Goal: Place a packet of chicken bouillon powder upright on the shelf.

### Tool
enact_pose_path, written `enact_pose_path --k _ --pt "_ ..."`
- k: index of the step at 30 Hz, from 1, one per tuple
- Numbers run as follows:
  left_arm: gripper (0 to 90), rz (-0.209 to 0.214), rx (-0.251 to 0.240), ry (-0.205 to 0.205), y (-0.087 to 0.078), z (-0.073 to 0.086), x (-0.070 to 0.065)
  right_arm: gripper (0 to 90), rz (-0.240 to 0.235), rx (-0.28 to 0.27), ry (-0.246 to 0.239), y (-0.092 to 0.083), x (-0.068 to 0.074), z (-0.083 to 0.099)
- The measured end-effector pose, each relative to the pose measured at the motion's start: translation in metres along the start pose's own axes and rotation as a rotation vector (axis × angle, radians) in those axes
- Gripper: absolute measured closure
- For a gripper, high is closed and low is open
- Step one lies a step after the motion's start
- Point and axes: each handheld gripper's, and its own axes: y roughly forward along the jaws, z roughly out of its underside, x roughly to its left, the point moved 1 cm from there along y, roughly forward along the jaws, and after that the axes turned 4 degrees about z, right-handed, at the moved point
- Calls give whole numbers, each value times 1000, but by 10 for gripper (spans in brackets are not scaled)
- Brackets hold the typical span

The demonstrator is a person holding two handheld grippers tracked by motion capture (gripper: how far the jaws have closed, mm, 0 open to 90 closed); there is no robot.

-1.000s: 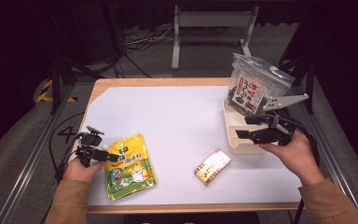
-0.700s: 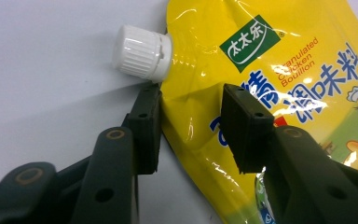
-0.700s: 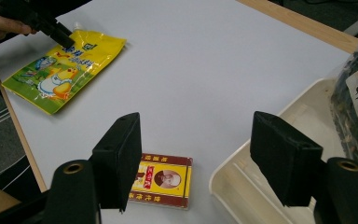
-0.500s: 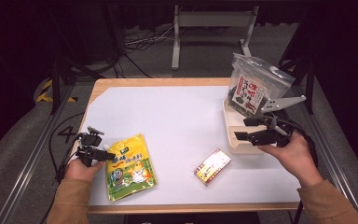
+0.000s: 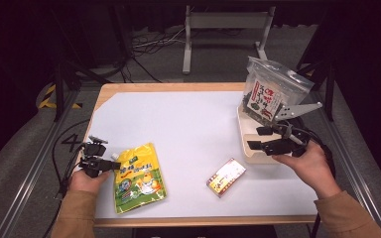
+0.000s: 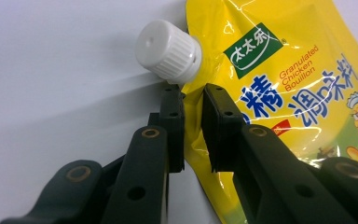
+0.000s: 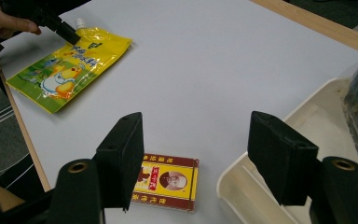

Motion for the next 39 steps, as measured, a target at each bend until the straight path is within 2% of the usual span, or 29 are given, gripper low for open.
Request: enact_pose_path --k 7,10,12,13,15,18,21,22,24,26,27,28,29,31,32,34,35,39 --pt "807 -2 -2 37 -2 -2 -4 371 1 0 1 -1 0 1" --pt "807 7 -16 60 -9 -4 -8 372 3 -1 2 -2 -1 1" --pt "808 26 -37 79 -16 -6 -12 372 3 -3 1 -3 -1 1" --pt "808 41 -60 106 -24 -7 -16 371 4 -3 2 -3 -1 2" --pt "809 42 -67 117 -28 -7 -19 371 3 -2 4 -3 -1 2" --pt "811 39 -97 173 -40 -9 -30 371 2 -1 1 -3 0 1" --pt "812 45 -119 189 -47 -9 -36 372 1 -3 0 -3 1 0" --pt "813 43 -138 216 -53 -10 -42 372 2 -4 -4 -3 2 0" --pt "816 47 -151 220 -56 -9 -46 372 2 -3 -5 -3 2 -1" --pt "819 55 -175 261 -64 -10 -56 373 3 -3 -6 -4 3 -1" --pt "820 55 -175 261 -64 -10 -56 373 3 -3 -6 -4 3 -1" --pt "822 77 -192 296 -69 -10 -61 372 4 -5 -8 -5 3 -2" --pt "823 77 -192 296 -69 -10 -61 372 5 -6 -9 -5 3 -2" --pt "829 109 -215 318 -75 -9 -66 373 8 -9 -9 -6 3 -2" --pt "832 109 -227 335 -77 -9 -68 373 7 -8 -9 -6 3 -2" --pt "834 114 -233 343 -79 -9 -70 374 7 -8 -8 -7 3 -2" --pt "835 116 -251 364 -84 -8 -76 375 9 -10 -8 -8 4 -2" --pt "841 113 -277 390 -90 -7 -83 376 8 -13 -13 -9 5 -2"
